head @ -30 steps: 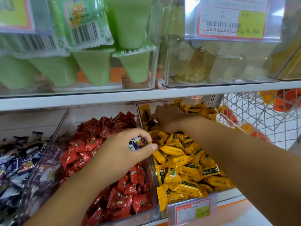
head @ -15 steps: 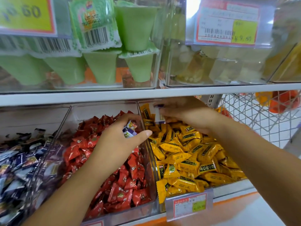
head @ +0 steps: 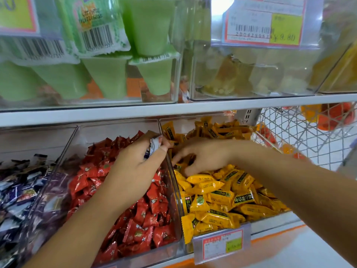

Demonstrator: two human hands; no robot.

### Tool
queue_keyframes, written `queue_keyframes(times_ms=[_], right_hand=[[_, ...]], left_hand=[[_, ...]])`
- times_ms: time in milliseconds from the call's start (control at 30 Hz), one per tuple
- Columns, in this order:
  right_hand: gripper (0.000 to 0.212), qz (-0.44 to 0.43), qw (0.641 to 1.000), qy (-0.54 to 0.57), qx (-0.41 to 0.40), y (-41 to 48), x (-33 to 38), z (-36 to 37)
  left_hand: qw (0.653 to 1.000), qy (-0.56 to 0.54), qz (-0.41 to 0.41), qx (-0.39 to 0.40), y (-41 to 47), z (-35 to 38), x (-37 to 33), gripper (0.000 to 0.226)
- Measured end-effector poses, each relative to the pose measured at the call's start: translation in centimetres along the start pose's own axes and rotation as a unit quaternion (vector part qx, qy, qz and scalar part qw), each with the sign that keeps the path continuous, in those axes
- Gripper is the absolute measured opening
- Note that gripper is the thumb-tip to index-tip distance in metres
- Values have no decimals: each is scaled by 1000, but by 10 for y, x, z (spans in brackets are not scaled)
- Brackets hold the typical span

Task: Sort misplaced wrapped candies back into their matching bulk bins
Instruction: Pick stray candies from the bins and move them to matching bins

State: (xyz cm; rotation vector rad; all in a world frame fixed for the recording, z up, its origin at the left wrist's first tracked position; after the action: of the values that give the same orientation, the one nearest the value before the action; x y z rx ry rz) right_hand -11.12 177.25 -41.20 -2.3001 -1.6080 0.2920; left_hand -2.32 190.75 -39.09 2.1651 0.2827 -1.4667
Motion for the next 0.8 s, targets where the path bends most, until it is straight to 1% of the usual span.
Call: queue_keyframes(times_ms=[33,67,100,167,233,333,433,467,533,600,667,733,800], right_hand=[[46,11,999,-28,26,9,2,11],[48,24,997,-64,30,15,2,16],[48,31,994,-104,17,20,0,16],[43,29,986,-160,-27,19,-7,7],[37,23,984,-167,-57,16,-20,-1],[33,21,987,-139,-83,12,-39,-5],[33,26,989,-106,-101,13,-53,-4],[34,34,990,-84,-106,13,-57,-4],[42,61,990,-29,-125,12,-65,-7],[50,88,986,6,-140,8,-73,-10],[53,94,985,22,-145,5,-74,-13],[49,87,985,38,-142,-2,-68,-18],[38,84,981,71,-156,-11,-67,-27]], left_hand=[[1000,-2,-3,24,-1,4,0,17],[999,5,-1,47,-1,9,0,17],[998,18,2,64,-1,13,0,17],[996,39,13,75,-1,16,0,16],[998,26,6,61,-2,14,1,14],[1000,8,14,16,-2,4,-1,14],[1000,14,9,-17,-3,-3,-3,24],[1000,15,9,-24,-2,-4,-2,19],[1000,6,11,-28,-1,-4,1,8],[1000,-17,1,-24,0,-4,3,13],[999,-43,-18,-20,1,-4,7,18],[997,-72,-37,-9,3,-1,9,18],[995,-88,-55,1,5,1,11,16]])
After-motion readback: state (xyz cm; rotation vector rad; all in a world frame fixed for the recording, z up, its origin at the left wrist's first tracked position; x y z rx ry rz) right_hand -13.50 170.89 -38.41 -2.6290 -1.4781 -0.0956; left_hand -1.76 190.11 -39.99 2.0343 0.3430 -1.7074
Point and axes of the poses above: each hand's wrist, its own y-axis towards the middle knuckle, its own z-axis out of the palm, x = y × z, the point moved 6 cm from there along y, towards the middle knuckle, and after that the axes turned 12 degrees about -y, right-handed, at the moved point
